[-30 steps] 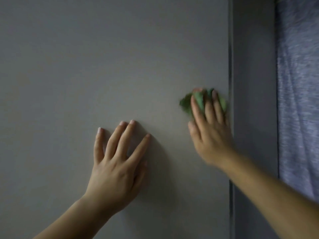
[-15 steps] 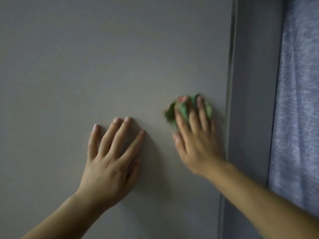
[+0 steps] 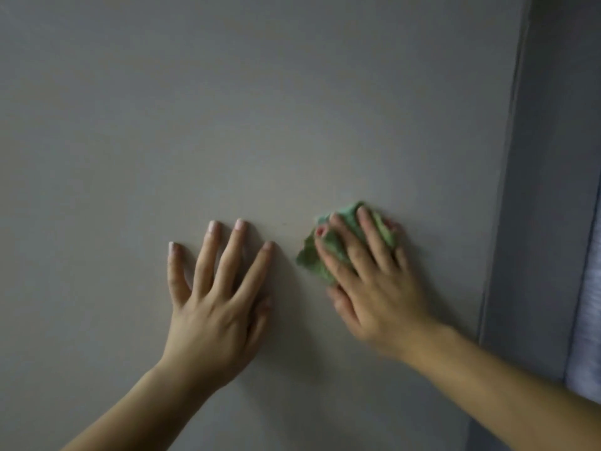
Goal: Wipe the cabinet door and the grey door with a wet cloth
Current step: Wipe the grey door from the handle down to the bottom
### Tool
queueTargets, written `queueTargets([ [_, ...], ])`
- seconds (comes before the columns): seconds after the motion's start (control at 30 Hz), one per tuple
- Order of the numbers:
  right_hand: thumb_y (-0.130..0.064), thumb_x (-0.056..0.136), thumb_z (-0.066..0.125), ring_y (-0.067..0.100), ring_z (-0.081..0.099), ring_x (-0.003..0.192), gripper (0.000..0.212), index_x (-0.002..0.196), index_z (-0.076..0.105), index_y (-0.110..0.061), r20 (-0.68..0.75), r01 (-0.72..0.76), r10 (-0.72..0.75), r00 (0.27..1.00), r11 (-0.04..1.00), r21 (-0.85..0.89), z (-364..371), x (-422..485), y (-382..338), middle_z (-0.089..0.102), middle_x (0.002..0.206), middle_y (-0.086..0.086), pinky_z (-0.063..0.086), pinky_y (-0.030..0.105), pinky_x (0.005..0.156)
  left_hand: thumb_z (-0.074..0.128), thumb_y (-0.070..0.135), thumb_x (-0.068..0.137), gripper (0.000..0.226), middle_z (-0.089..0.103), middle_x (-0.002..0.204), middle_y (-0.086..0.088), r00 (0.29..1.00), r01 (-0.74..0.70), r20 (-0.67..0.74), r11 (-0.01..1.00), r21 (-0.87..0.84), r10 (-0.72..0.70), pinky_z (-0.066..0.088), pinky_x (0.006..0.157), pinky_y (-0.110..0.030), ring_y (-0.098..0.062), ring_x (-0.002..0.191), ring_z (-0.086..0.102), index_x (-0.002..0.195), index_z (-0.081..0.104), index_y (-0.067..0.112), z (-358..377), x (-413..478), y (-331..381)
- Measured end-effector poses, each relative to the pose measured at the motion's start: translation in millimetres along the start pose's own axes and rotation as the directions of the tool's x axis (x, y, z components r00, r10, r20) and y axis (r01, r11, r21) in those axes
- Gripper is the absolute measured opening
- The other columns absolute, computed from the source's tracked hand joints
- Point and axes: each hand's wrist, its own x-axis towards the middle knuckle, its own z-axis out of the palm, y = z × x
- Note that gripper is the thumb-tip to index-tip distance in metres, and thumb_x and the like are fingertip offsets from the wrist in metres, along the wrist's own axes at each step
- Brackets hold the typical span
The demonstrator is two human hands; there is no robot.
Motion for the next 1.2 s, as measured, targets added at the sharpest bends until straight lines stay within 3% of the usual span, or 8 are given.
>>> queueTargets([
  [0.1,-0.043,0.095,0.045,0.037,0.015,0.155,0.069,0.159,0.027,-0.024,0.010,0.113,-0.112,0.994,0.992,-0.057,-3,8,8,0.017,0.168,0.006,0.005,0.051,0.124,0.041,0.043,0.098,0.063,0.023,0.168,-0.014,0.999,-0.030,0.018,1.000,-0.002,0.030,0.010,0.117,-0.074,-0.040,0.156,0.015,0.156,0.042,0.018,-3,-4,-6],
  [0.3,-0.041,0.101,0.036,0.043,0.013,0.154,0.065,0.160,0.027,-0.017,-0.118,-0.277,0.276,0.954,0.961,0.007,-15,88,13,0.020,0.167,0.015,0.007,0.055,0.123,0.046,0.043,0.095,0.067,0.020,0.169,-0.013,0.997,-0.070,0.023,0.997,-0.027,0.071,0.015,0.117,-0.073,-0.038,0.157,0.014,0.157,0.039,0.018,-7,-5,-10],
  [0.47,-0.042,0.095,0.045,0.042,0.013,0.154,0.073,0.161,0.022,-0.021,0.011,0.104,-0.104,0.995,0.993,-0.047,-3,53,-50,0.017,0.168,0.010,0.012,0.058,0.124,0.049,0.046,0.088,0.077,0.014,0.169,-0.022,0.998,0.057,0.018,0.998,0.021,-0.058,0.014,0.120,-0.067,-0.041,0.157,0.008,0.158,0.036,0.015,-17,-21,-53],
  [0.57,-0.043,0.096,0.043,0.040,0.018,0.154,0.070,0.160,0.025,-0.023,0.016,0.176,-0.176,0.984,0.979,-0.098,-6,69,-49,0.020,0.168,0.009,0.016,0.058,0.122,0.044,0.045,0.095,0.071,0.015,0.169,-0.021,0.984,0.174,0.024,0.981,0.083,-0.177,0.006,0.119,-0.073,-0.044,0.156,0.006,0.159,0.035,0.016,-23,-31,-98],
  [0.73,-0.041,0.099,0.037,0.042,0.014,0.154,0.066,0.160,0.026,-0.020,-0.104,-0.252,0.253,0.962,0.968,0.021,-11,144,-69,0.020,0.167,0.013,0.014,0.059,0.121,0.043,0.047,0.098,0.067,0.015,0.170,-0.013,0.992,0.118,0.046,0.993,0.029,-0.119,0.007,0.116,-0.077,-0.043,0.156,0.007,0.160,0.033,0.022,-26,-38,-127],
  [1.0,-0.043,0.096,0.044,0.039,0.015,0.154,0.068,0.159,0.028,-0.023,0.036,0.237,-0.234,0.972,0.965,-0.114,-5,128,-130,0.019,0.168,0.008,0.015,0.059,0.123,0.044,0.046,0.094,0.076,0.011,0.170,-0.017,0.990,0.139,0.045,0.990,-0.038,-0.137,0.016,0.124,-0.054,-0.038,0.158,0.006,0.160,0.029,0.011,-40,-64,-179],
  [1.13,-0.042,0.098,0.036,0.040,0.015,0.154,0.066,0.160,0.024,-0.023,-0.070,-0.154,0.151,0.986,0.987,-0.049,-12,188,-129,0.021,0.167,0.011,0.017,0.059,0.120,0.039,0.048,0.096,0.073,0.014,0.169,-0.020,0.965,0.261,0.026,0.965,0.007,-0.261,0.005,0.123,-0.066,-0.040,0.157,0.004,0.160,0.029,0.015,-39,-72,-219],
  [1.2,-0.041,0.098,0.036,0.045,0.016,0.153,0.067,0.160,0.024,-0.018,-0.107,-0.222,0.219,0.970,0.975,-0.025,-8,198,-159,0.022,0.166,0.017,0.018,0.062,0.119,0.040,0.047,0.097,0.072,0.012,0.169,-0.022,0.959,0.282,0.011,0.959,-0.026,-0.282,0.005,0.122,-0.068,-0.041,0.157,0.004,0.160,0.029,0.016,-37,-77,-229],
])
